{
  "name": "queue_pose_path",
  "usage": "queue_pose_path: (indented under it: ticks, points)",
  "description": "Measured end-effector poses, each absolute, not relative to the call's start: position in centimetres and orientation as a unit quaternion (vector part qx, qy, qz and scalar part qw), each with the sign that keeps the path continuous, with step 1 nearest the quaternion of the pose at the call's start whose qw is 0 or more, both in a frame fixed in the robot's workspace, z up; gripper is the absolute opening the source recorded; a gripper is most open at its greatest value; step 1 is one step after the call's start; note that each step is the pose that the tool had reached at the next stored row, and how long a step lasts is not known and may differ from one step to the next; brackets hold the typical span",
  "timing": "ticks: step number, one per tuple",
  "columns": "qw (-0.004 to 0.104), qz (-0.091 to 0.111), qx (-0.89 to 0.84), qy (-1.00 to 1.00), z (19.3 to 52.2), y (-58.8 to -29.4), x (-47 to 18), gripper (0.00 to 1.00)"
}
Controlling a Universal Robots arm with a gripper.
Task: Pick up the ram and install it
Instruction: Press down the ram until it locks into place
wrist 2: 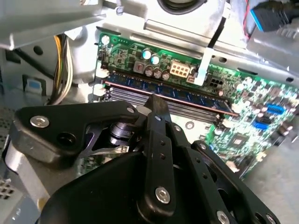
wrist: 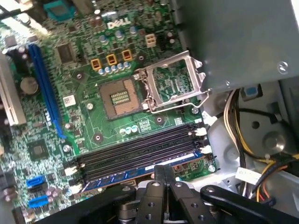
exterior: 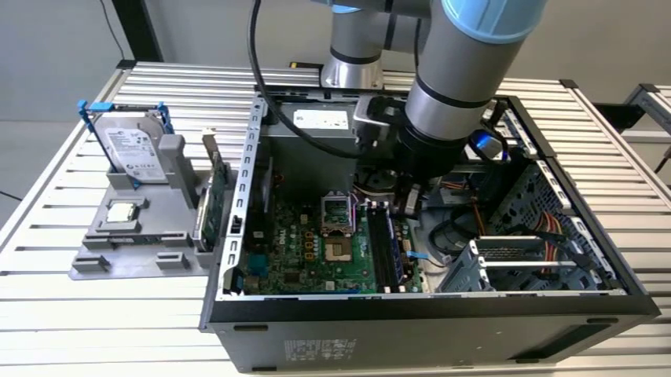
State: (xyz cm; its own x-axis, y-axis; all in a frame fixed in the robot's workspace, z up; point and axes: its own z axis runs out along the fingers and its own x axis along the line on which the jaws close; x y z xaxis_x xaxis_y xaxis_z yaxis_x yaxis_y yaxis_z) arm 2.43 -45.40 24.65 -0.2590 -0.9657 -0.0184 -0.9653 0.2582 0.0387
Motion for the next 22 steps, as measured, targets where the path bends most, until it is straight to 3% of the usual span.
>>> queue_pose_path:
  ticks: [22]
  points:
    - [0.007,-0.021,0.696,-0.717,24.64,-45.55,2.95,0.00]
